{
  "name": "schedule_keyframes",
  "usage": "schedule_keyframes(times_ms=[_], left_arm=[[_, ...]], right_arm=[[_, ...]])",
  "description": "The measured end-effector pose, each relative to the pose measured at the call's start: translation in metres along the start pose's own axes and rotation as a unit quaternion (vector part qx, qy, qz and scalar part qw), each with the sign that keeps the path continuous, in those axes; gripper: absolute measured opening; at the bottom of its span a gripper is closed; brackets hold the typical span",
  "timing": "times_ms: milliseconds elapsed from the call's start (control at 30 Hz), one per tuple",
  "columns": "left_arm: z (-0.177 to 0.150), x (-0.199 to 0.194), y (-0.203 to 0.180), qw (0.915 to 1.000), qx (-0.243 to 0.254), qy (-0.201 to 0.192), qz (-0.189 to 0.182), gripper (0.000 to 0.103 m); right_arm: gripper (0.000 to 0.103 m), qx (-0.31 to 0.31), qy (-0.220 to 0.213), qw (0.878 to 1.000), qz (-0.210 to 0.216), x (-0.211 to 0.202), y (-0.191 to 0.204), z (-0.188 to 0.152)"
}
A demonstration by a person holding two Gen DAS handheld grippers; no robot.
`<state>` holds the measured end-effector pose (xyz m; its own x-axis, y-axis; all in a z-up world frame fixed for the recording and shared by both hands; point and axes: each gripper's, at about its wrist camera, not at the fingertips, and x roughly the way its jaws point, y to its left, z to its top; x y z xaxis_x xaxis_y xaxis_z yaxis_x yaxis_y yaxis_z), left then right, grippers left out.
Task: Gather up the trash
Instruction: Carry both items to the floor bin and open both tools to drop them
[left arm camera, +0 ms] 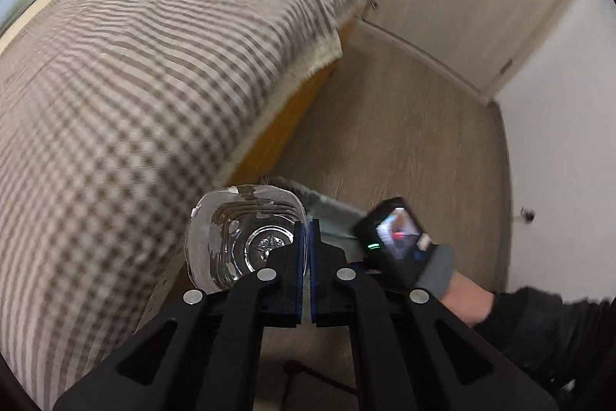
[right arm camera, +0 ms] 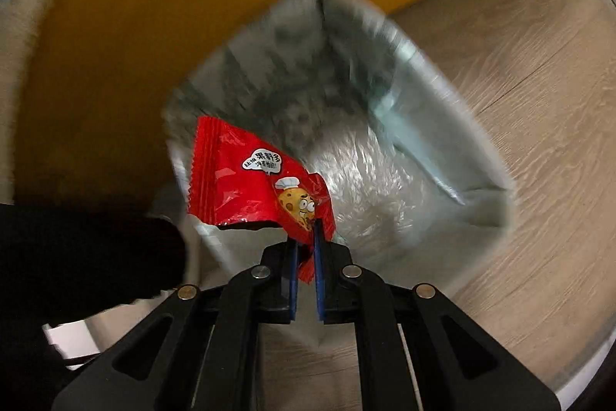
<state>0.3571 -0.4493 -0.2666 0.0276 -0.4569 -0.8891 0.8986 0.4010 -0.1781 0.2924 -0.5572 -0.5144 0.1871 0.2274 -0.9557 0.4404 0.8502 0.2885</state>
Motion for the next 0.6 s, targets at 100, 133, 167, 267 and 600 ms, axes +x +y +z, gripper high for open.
schedule_keyframes(times_ms=[100,133,167,267,600], left_arm=[[0.001,0.035,-0.004,0.9993,0.026,0.026,0.012,0.000],[0.002,0.043,-0.007,0.9987,0.034,0.033,0.017,0.000],[0.003,0.055,-0.009,0.9979,0.045,0.041,0.023,0.000],[0.003,0.082,-0.016,0.9954,0.068,0.066,0.012,0.000],[-0.008,0.221,-0.029,0.9780,0.126,0.159,0.052,0.000]], right_arm=[[0.019,0.004,0.060,0.997,-0.037,0.053,-0.005,-0.004],[0.026,0.007,0.072,0.997,-0.030,0.063,-0.006,-0.006],[0.047,0.004,0.082,0.996,-0.025,0.072,-0.005,-0.007],[0.059,-0.007,0.078,0.997,-0.007,0.070,0.002,-0.013],[0.065,0.092,-0.037,0.995,0.013,-0.041,-0.052,-0.042]])
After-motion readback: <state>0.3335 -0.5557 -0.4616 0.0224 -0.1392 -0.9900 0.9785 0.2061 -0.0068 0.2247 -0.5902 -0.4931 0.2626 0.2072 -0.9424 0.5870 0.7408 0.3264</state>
